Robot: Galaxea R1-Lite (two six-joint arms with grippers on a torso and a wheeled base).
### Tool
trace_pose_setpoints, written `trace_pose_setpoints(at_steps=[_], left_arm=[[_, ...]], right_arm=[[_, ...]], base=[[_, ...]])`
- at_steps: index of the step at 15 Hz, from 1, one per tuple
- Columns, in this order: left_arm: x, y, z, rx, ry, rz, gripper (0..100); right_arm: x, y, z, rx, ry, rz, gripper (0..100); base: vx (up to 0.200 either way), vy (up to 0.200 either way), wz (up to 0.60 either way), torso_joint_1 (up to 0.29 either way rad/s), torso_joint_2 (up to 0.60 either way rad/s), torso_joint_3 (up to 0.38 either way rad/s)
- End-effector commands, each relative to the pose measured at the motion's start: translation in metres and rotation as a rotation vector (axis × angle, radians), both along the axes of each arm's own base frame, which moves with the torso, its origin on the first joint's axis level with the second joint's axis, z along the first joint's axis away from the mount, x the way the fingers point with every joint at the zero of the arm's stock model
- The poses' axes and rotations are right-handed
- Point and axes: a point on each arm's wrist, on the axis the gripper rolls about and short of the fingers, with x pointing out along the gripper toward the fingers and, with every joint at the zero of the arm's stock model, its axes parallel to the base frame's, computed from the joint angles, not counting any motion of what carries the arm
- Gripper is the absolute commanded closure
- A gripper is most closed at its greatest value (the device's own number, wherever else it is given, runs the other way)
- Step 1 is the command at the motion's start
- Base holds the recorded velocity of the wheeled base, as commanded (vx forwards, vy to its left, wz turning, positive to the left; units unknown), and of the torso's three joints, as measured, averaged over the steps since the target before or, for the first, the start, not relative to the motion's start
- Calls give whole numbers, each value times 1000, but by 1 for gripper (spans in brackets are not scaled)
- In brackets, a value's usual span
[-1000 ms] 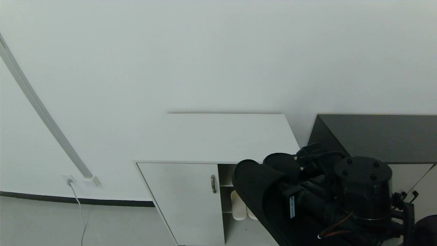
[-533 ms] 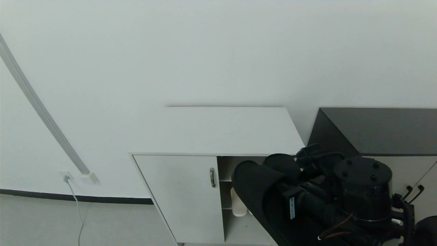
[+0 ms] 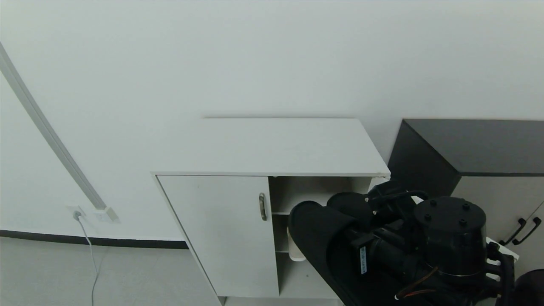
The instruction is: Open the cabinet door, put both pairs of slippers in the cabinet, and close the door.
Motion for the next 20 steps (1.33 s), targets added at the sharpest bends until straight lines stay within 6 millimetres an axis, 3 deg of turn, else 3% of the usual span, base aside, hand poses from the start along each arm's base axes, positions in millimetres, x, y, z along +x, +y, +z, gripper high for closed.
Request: trace_pose_setpoints(at_steps=[1,20], left_arm=[[0,0,0,-1,1,0,100],[0,0,0,-1,1,0,100]], right_arm=[[0,0,-1,-1,1,2,100],[-2,1,-2,-7,6,9,100]], base=[[0,0,0,-227,554,315],[0,0,0,-163,497,330]])
